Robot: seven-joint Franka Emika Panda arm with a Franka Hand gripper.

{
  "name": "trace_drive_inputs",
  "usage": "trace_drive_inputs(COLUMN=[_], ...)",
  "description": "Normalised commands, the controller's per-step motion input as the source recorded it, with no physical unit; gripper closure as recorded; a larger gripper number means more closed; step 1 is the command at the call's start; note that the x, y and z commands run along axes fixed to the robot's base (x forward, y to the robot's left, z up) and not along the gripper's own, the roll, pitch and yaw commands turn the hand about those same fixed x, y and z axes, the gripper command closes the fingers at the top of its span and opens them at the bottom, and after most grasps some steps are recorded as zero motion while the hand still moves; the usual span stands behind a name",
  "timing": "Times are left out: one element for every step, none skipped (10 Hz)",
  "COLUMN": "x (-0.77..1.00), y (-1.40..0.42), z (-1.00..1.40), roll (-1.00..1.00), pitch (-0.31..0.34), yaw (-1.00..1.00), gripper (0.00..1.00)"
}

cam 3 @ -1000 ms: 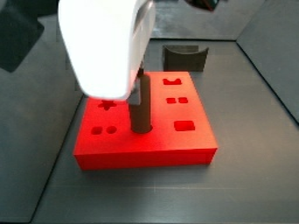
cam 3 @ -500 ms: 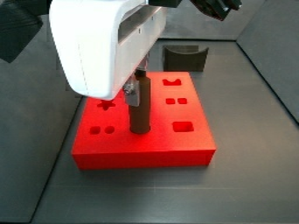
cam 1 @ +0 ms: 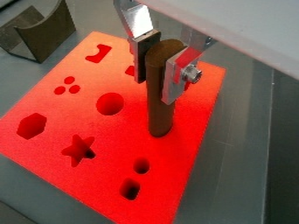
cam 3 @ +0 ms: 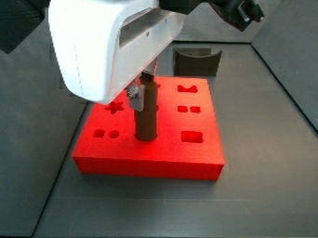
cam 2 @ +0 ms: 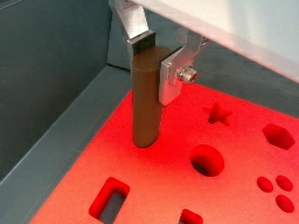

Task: Pick up the oval object. Move up. Place the oval object on the fixture. Regrasp the oval object. Move to above the board. Insert the oval object.
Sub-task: Insert the oval object.

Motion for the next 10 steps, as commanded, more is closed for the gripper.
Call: trace_drive_inputs(x=[0.01, 0.11, 0.21, 0.28, 0.28, 0.50, 0.00, 0.00, 0.00, 0.10], y=[-0.01, -0.09, -0.13, -0.09, -0.05, -0.02, 0.00, 0.00, 0.00, 0.00], z=[-0.50, -0.60, -0.44, -0.23, -0.11, -0.44, 0.00, -0.37, -1.00, -1.00], roll=[0.10, 0.16, 0.22, 0.24, 0.23, 0.08, 0.00, 0.00, 0.00, 0.04], pitch=[0.120, 0.246, 0.307, 0.396, 0.451, 0.364, 0.026, 0.000, 0.000, 0.020], yaw=[0.00, -0.01, -0.01, -0.12, -0.18, -0.15, 0.00, 0.00, 0.00, 0.00], gripper=[1.00, 1.00, 1.00, 1.00, 1.00, 1.00, 1.00, 1.00, 1.00, 1.00])
